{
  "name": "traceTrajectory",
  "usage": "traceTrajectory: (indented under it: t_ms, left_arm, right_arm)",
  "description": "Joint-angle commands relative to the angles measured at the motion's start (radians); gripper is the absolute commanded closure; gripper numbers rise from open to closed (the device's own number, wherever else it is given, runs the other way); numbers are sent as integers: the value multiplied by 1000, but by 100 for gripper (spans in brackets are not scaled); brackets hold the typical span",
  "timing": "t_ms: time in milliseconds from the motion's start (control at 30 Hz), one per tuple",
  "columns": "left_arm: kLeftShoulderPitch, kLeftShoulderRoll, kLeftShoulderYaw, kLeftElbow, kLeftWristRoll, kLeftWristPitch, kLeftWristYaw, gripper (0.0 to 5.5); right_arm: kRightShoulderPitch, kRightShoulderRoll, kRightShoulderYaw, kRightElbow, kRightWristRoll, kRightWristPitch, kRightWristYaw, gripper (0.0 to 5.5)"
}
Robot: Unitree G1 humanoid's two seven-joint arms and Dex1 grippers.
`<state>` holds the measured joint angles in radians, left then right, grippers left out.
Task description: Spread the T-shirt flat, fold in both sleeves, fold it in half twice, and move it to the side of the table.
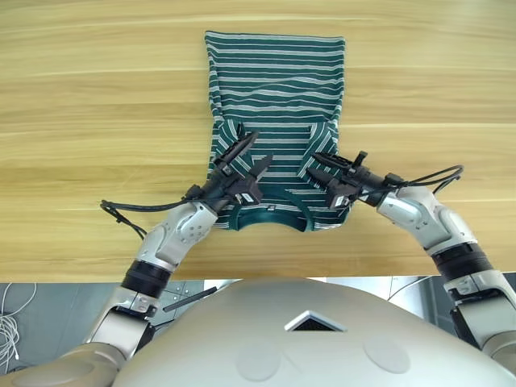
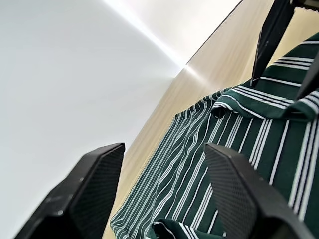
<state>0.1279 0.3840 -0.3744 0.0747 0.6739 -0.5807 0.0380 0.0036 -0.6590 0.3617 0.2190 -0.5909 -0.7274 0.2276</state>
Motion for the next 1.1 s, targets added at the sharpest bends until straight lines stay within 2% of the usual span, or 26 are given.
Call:
traceTrajectory:
  t_ms: [33, 100, 233, 367, 700, 800, 1000, 1100]
  left_arm:
    - [-12, 6, -1, 11, 6, 7, 3, 251]
    - [-13, 9, 3, 14, 5, 8, 3, 251]
    - [-12, 41, 39, 15, 1, 13, 12, 251]
    - [-15, 66, 82, 15, -1, 27, 28, 251]
    - [75, 170, 220, -19, -77, 32, 14, 251]
    - [104, 181, 223, -28, -102, 27, -15, 251]
    - [142, 192, 172, -16, -150, -9, -117, 251]
    - [139, 192, 146, -3, -161, -19, -155, 251]
  right_arm:
    - [15, -19, -10, -31, 5, -2, 13, 286]
    - [20, -12, -30, -37, 29, 8, 0, 249]
    - [69, -57, -119, -29, 160, 15, 18, 245]
    - [164, -109, -120, 24, 194, -12, 63, 245]
    - [252, -129, -125, 31, 254, -30, 107, 245]
    - [244, -124, -131, 42, 242, -39, 95, 245]
    - [369, -201, -208, -229, 552, -57, 200, 245]
    - [436, -225, -232, -261, 589, -49, 243, 245]
